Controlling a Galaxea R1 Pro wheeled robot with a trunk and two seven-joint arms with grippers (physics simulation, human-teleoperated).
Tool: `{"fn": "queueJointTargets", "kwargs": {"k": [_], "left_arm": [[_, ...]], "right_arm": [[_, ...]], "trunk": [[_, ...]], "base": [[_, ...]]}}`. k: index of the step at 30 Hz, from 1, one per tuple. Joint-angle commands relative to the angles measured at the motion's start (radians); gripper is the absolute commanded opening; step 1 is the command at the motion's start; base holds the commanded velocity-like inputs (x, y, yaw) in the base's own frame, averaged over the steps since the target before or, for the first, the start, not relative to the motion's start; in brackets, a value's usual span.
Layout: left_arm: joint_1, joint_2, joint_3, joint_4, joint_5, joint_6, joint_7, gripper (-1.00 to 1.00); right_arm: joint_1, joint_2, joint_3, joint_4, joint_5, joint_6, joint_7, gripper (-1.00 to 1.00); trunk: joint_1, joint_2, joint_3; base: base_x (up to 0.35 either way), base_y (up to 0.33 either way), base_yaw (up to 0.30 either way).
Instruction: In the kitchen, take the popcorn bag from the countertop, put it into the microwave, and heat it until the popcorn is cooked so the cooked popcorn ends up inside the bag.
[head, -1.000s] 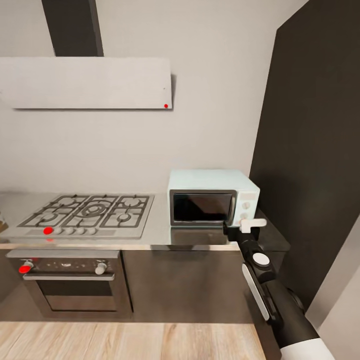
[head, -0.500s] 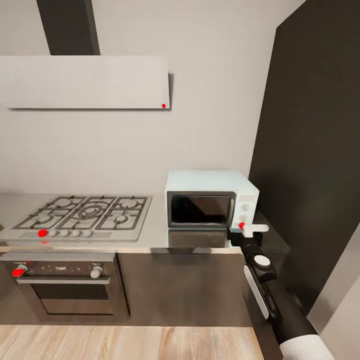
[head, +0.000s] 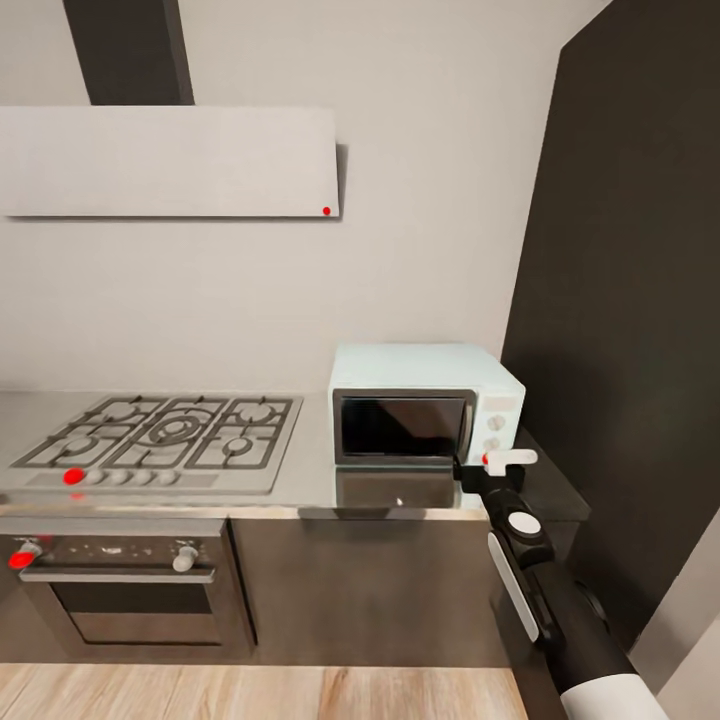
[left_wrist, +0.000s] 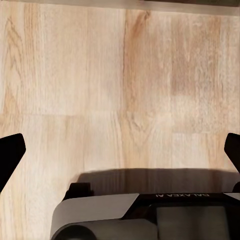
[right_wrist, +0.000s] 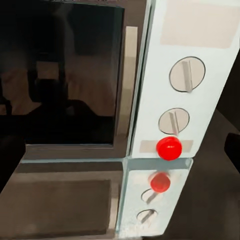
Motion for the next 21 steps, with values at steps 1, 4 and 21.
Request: {"fn": "queueJointTargets", "kwargs": {"k": [1, 4, 21], "left_arm": [[-0.001, 0.0, 0.0, 0.001, 0.001, -0.003, 0.001, 1.0], [-0.001, 0.0, 0.0, 0.001, 0.001, -0.003, 0.001, 1.0], [-0.001, -0.001, 0.0, 0.001, 0.001, -0.003, 0.001, 1.0]], "right_arm": [[-0.001, -0.001, 0.003, -0.001, -0.001, 0.006, -0.008, 1.0], [0.0, 0.0, -0.001, 0.0, -0.002, 0.007, -0.008, 1.0], [-0.006, 0.001, -0.007, 0.014, -0.002, 0.007, -0.008, 1.0]], "trunk": [[0.0, -0.001, -0.001], [0.0, -0.001, -0.001], [0.0, -0.001, -0.001]], "base": [[0.074, 0.0, 0.0], [0.032, 0.0, 0.0], [0.067, 0.0, 0.0]]}}
